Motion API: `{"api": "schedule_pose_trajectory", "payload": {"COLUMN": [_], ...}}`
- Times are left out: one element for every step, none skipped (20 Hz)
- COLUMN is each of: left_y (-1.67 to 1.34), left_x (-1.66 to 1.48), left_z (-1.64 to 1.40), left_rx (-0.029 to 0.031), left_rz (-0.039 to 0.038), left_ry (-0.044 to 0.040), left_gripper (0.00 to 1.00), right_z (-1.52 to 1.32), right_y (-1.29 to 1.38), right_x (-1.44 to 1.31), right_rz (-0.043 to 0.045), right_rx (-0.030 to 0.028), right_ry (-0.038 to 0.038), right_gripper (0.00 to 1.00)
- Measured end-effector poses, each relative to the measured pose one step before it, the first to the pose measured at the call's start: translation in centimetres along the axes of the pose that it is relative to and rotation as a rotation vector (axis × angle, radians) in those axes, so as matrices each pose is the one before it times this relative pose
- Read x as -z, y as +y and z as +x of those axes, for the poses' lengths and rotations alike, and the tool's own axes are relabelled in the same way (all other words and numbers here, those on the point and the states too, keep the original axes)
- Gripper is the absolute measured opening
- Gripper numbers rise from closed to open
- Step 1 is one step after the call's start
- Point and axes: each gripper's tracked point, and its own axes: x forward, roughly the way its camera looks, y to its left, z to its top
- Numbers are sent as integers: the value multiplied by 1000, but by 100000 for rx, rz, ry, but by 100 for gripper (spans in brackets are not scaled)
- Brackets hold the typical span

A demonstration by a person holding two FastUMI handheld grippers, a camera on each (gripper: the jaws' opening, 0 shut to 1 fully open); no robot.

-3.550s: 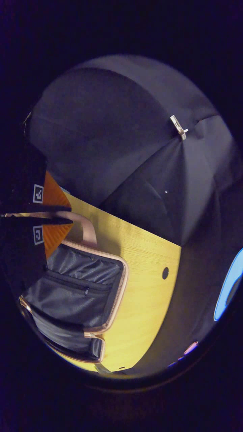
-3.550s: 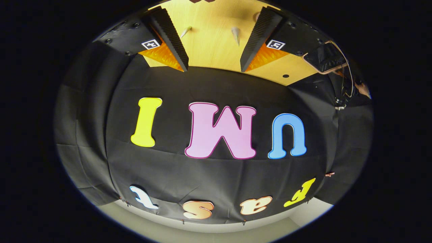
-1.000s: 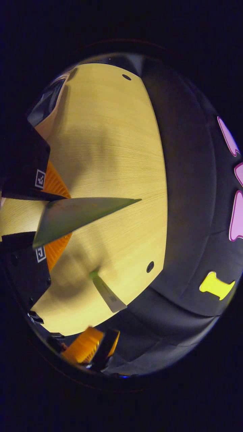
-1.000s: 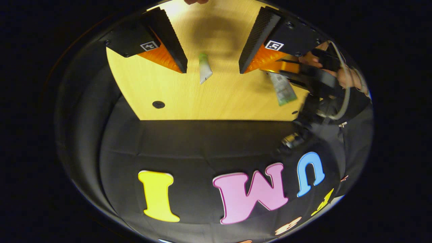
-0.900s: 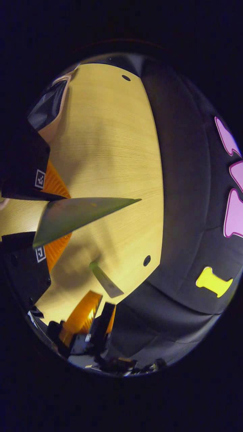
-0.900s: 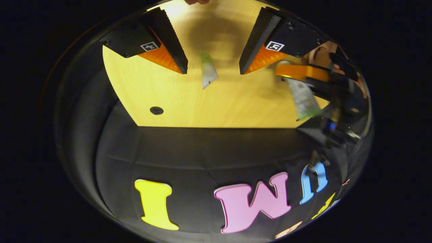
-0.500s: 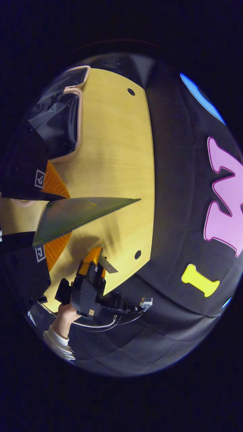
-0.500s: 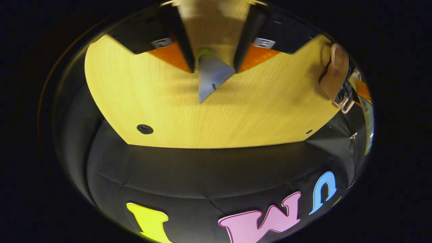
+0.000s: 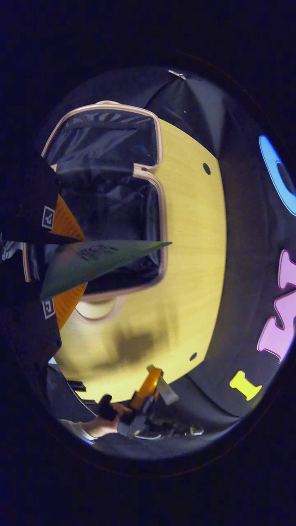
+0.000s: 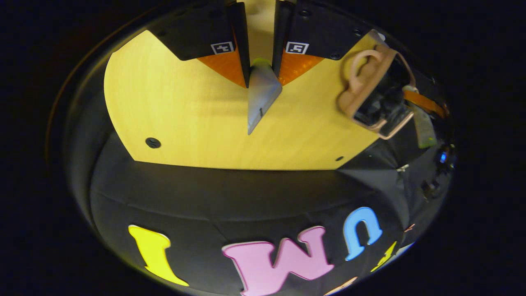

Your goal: First open the suitcase, pack the skin care products into it, and then close the suitcase.

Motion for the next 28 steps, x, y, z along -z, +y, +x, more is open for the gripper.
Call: {"api": "schedule_pose_trajectory", "payload": {"left_y": [1952,1292,693,803,837,754,375,136,-362,-141,27,-230,-411,-557,-131,443,561,431,700,1259,1962,2383,2857,2799,2696,2266,1786,1340], "left_x": [1746,1540,1081,980,717,618,482,432,151,152,-259,-310,-248,-215,-204,-736,-586,-637,-461,-459,-505,-728,-554,-399,176,332,64,-192], "left_z": [812,915,1177,966,1075,802,633,531,158,308,-208,-456,-1038,-599,-988,-1003,-977,-1044,-1325,-1189,-1524,-1327,-1316,-1327,-422,-21,568,333], "left_rx": [-3216,-1017,34,-571,-590,-394,932,1696,3042,2681,1867,2229,3282,3334,2382,972,1297,1673,1762,188,-3457,-4528,-5125,-4817,-3533,-2412,-2364,-1979], "left_rz": [30,-90,57,594,357,-1276,-2297,-2706,-2237,-802,512,1580,1494,2719,4953,4887,2982,726,-1245,-2141,-1136,296,322,-1140,-2900,-3586,-3550,-3332], "left_ry": [7586,6023,4118,3468,3264,3222,2372,1209,287,-562,-1470,-2571,-2050,-2009,-3547,-5535,-4617,-4382,-4160,-3610,-3632,-3497,-1998,-1347,-579,-25,-398,-323], "left_gripper": [46,46,45,43,43,45,43,44,45,45,48,51,52,57,63,71,71,71,71,72,72,74,76,78,78,78,78,78], "right_z": [-1004,-567,-58,343,123,275,392,625,456,631,677,505,362,493,735,727,864,883,791,791,984,592,622,272,234,-154,-228,-552], "right_y": [2553,2874,2542,2042,2015,2180,2151,1658,1196,1203,1009,1035,1053,1142,540,-215,213,246,310,263,271,208,113,-97,-111,181,221,827], "right_x": [14,77,445,617,1006,619,518,887,1399,1122,1028,923,688,381,591,929,453,354,154,139,415,852,142,-18,-34,425,365,183], "right_rz": [-170,418,-511,-1349,-536,1094,2124,2348,1608,993,925,1108,723,719,736,1741,2388,3117,3635,4071,3364,2016,1522,-961,-2089,-2274,-1257,7], "right_rx": [-2820,-3575,-2598,-721,-729,-1961,-2315,-738,1086,619,152,-480,-754,-330,599,1378,1403,779,-113,204,163,213,1148,2111,2014,1118,115,-3405], "right_ry": [199,-30,563,1767,2828,2045,2042,4363,5082,5098,4452,4018,3421,2142,3576,4204,3837,3626,2892,2082,4388,4646,1232,483,22,509,355,445], "right_gripper": [31,30,30,30,30,30,30,30,30,30,30,30,30,30,26,31,31,31,24,32,26,25,33,33,33,33,34,35]}}
